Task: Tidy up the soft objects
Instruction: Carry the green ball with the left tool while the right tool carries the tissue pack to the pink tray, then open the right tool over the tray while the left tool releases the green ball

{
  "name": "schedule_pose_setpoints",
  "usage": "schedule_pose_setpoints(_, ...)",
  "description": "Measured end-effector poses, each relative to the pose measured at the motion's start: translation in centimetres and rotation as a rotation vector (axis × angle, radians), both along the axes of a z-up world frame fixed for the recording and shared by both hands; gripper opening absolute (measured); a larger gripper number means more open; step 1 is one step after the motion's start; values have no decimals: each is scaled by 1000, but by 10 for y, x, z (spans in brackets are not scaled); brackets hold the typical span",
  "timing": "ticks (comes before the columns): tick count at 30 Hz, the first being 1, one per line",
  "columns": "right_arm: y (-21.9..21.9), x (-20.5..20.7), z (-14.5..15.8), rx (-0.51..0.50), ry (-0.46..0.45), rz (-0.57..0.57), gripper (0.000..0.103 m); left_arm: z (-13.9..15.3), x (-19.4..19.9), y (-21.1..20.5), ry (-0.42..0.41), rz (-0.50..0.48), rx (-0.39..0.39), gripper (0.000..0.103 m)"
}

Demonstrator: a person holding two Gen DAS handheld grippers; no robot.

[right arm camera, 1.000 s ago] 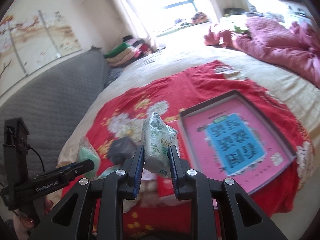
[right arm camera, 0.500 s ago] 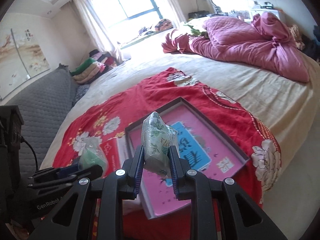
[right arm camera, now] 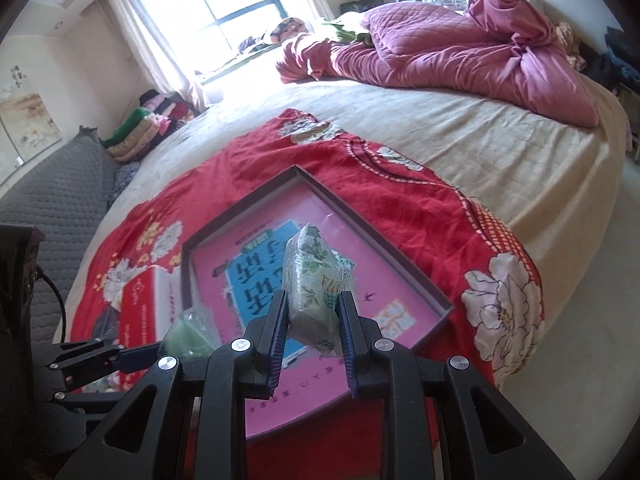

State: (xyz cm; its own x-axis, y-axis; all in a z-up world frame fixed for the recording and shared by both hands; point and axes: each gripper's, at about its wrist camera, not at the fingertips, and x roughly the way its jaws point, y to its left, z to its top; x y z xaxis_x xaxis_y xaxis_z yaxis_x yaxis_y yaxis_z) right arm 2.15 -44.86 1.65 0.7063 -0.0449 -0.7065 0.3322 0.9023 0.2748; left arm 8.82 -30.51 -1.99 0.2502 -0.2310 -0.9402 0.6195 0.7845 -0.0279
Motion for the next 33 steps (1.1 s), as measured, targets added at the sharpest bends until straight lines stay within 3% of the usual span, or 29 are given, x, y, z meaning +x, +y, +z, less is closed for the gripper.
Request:
schedule_pose_setpoints(15, -9, 21, -38, -83, 95, -2, 27, -31, 2, -17, 45, -54, 75, 41)
schedule_pose_setpoints(21, -13, 22, -46, -45, 108, -3, 29, -36, 4, -19, 59, -55, 87, 41)
schedule_pose_setpoints(29, -20, 15, -38, 30, 47, -12, 34, -39, 0, -23, 45, -71, 102, 41)
schedule_pose_setpoints(33, -23, 12, -37, 29, 51, -31, 41, -40, 0, -23, 49, -70, 99, 41)
